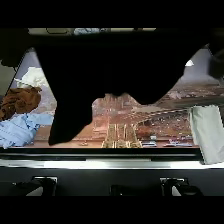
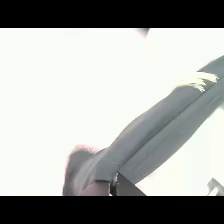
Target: Fold the shirts.
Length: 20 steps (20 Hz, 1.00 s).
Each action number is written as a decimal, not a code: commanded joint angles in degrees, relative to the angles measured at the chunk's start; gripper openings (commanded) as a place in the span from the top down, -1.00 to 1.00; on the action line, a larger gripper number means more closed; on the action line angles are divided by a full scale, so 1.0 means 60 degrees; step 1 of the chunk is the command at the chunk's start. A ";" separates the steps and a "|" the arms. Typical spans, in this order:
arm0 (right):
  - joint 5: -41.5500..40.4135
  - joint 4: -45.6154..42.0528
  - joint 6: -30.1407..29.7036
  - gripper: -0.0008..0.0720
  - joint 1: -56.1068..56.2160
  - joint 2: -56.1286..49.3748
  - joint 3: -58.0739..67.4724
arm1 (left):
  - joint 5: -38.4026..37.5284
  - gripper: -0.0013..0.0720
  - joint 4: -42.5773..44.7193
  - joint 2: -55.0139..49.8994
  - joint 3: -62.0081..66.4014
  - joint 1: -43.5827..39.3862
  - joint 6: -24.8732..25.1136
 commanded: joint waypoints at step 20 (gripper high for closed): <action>-0.0794 -0.1206 0.2178 0.88 -0.0007 -0.6499 -0.2149 | 0.1020 0.88 0.0091 -0.5257 -0.4426 0.0127 0.1315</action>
